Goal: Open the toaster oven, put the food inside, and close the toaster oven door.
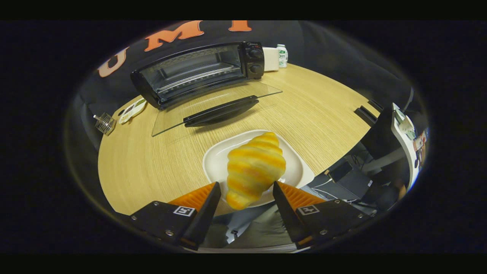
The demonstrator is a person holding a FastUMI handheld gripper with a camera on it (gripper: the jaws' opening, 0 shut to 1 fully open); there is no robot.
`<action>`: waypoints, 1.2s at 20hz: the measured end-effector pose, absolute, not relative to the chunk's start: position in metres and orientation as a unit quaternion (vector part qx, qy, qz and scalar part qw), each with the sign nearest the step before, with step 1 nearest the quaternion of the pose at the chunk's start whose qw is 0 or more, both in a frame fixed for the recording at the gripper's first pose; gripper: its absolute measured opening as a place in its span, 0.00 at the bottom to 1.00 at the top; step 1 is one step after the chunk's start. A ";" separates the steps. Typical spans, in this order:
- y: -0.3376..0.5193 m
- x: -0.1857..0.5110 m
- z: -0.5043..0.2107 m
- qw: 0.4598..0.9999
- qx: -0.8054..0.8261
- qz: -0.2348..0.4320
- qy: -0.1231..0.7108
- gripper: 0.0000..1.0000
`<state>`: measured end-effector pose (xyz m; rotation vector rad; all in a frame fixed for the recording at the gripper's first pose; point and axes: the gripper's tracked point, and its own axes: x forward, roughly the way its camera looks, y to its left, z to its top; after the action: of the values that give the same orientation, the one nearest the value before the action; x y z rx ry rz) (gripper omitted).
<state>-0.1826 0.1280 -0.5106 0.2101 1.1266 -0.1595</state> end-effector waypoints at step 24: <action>0.141 -0.078 -0.401 0.861 0.341 0.049 0.373 0.42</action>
<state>-0.0784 0.1407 -0.4014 0.7164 0.7832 0.1031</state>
